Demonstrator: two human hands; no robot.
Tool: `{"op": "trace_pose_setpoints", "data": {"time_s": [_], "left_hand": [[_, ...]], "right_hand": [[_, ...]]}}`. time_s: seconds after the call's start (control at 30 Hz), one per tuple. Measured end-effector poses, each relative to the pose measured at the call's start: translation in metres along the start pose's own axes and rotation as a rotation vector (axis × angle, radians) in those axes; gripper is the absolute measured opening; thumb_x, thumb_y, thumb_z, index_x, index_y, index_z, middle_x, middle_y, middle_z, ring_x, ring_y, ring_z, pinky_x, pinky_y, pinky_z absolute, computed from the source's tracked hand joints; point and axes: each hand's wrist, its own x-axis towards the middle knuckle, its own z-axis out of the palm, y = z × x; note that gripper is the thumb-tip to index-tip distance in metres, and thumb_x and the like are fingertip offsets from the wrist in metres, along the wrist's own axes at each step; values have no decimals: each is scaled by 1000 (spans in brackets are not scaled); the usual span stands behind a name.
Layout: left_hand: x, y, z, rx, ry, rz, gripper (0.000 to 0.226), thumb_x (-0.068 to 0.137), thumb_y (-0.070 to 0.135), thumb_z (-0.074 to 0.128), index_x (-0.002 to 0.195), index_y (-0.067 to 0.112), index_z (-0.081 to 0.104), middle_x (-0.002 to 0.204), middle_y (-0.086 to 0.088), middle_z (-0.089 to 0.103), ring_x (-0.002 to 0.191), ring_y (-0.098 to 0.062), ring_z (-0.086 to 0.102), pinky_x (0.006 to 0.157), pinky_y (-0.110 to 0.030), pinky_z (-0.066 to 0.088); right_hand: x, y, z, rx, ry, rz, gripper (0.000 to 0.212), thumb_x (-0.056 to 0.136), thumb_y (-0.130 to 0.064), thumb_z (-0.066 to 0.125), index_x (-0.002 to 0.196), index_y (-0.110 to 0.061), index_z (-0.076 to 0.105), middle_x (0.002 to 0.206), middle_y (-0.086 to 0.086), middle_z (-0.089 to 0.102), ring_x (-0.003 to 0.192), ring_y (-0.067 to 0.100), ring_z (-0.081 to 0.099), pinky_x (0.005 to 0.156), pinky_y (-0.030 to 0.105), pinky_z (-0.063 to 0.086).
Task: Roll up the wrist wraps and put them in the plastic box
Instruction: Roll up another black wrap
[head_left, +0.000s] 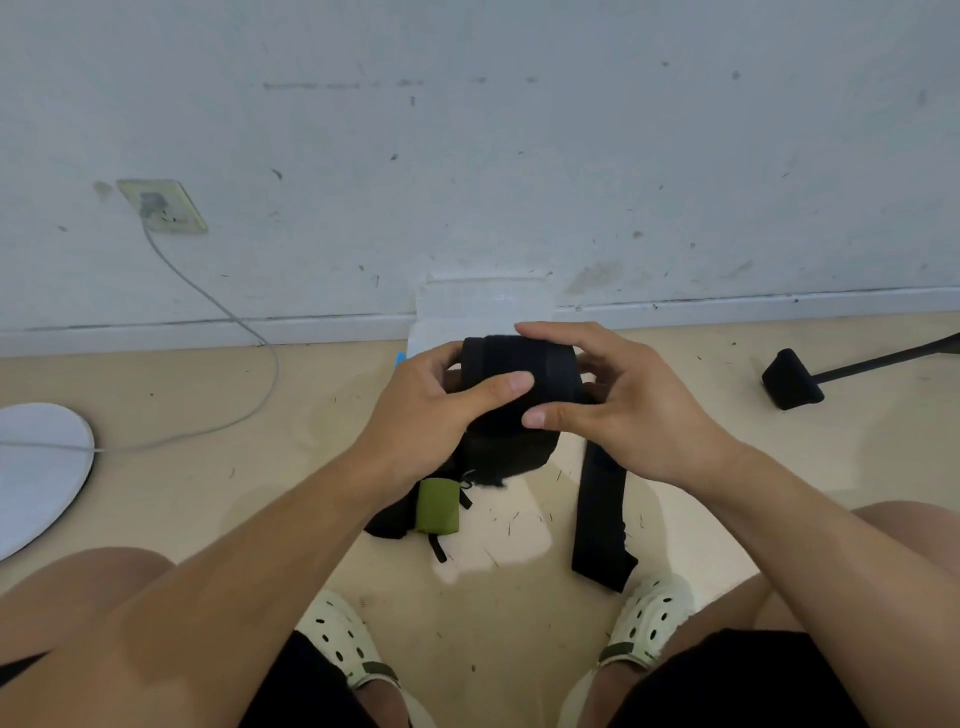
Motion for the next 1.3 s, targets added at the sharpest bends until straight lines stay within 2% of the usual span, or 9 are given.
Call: {"op": "trace_pose_setpoints", "data": {"time_s": [0.2, 0.27, 0.33, 0.43, 0.63, 0.83, 0.97, 1.07, 1.3], "left_hand": [[-1, -1, 4, 143, 13, 31, 65, 77, 65, 64, 135, 38, 55, 117, 15, 72, 109, -5, 70, 94, -26, 58], [-2, -4, 3, 309, 38, 139, 72, 79, 68, 62, 145, 43, 47, 135, 22, 61, 123, -1, 60, 103, -23, 49], [-3, -7, -1, 481, 40, 300, 75, 81, 67, 70, 148, 43, 44, 145, 25, 50, 131, 2, 50, 107, -15, 39], [0, -14, -5, 725, -2, 478, 88, 73, 54, 85, 150, 39, 44, 144, 22, 48, 131, 2, 47, 103, -7, 34], [5, -20, -6, 808, 49, 581, 78, 69, 49, 91, 138, 31, 57, 123, 15, 59, 111, -5, 56, 94, -12, 40], [0, -15, -3, 746, 68, 522, 64, 69, 56, 86, 126, 36, 64, 110, 20, 66, 101, -2, 61, 89, -26, 52], [1, -8, -3, 589, 97, 305, 54, 68, 49, 93, 114, 41, 66, 102, 24, 70, 97, 4, 65, 85, -20, 55], [3, -6, -4, 465, 106, 203, 46, 67, 48, 93, 106, 39, 69, 95, 22, 72, 91, 4, 68, 79, -18, 56], [4, -2, -4, 247, 143, 114, 32, 73, 36, 93, 99, 28, 76, 89, 16, 77, 82, 1, 72, 66, -11, 52]], "right_hand": [[3, 0, -1, 11, 76, 69, 59, 72, -20, 94, 123, -38, 70, 108, -6, 76, 99, 17, 73, 91, 34, 61], [3, -2, -2, 47, 85, 109, 53, 74, -23, 92, 120, -36, 70, 103, -3, 77, 93, 16, 75, 87, 31, 61], [4, -3, -2, 111, 92, 159, 47, 75, -28, 91, 116, -35, 70, 101, 2, 79, 93, 22, 76, 92, 41, 61], [4, -7, -2, 246, 79, 232, 47, 71, -35, 86, 114, -25, 71, 101, 11, 79, 93, 28, 78, 96, 50, 59], [2, -8, 0, 241, -34, 346, 47, 80, -41, 78, 118, -14, 71, 102, 7, 80, 93, 23, 78, 89, 34, 57], [4, -11, 1, 170, -45, 358, 44, 84, -52, 69, 113, -19, 70, 94, 1, 81, 84, 14, 77, 71, 20, 53], [4, -10, -1, 120, -64, 334, 55, 85, -67, 52, 116, -26, 72, 105, -5, 79, 98, 12, 74, 89, 29, 58], [2, -13, -2, 153, -50, 338, 53, 90, -68, 44, 111, -31, 75, 103, -8, 79, 100, 12, 73, 86, 24, 57], [1, -11, 0, 217, 43, 304, 49, 88, -60, 58, 118, -23, 69, 105, 3, 77, 101, 25, 73, 92, 35, 57]]}}
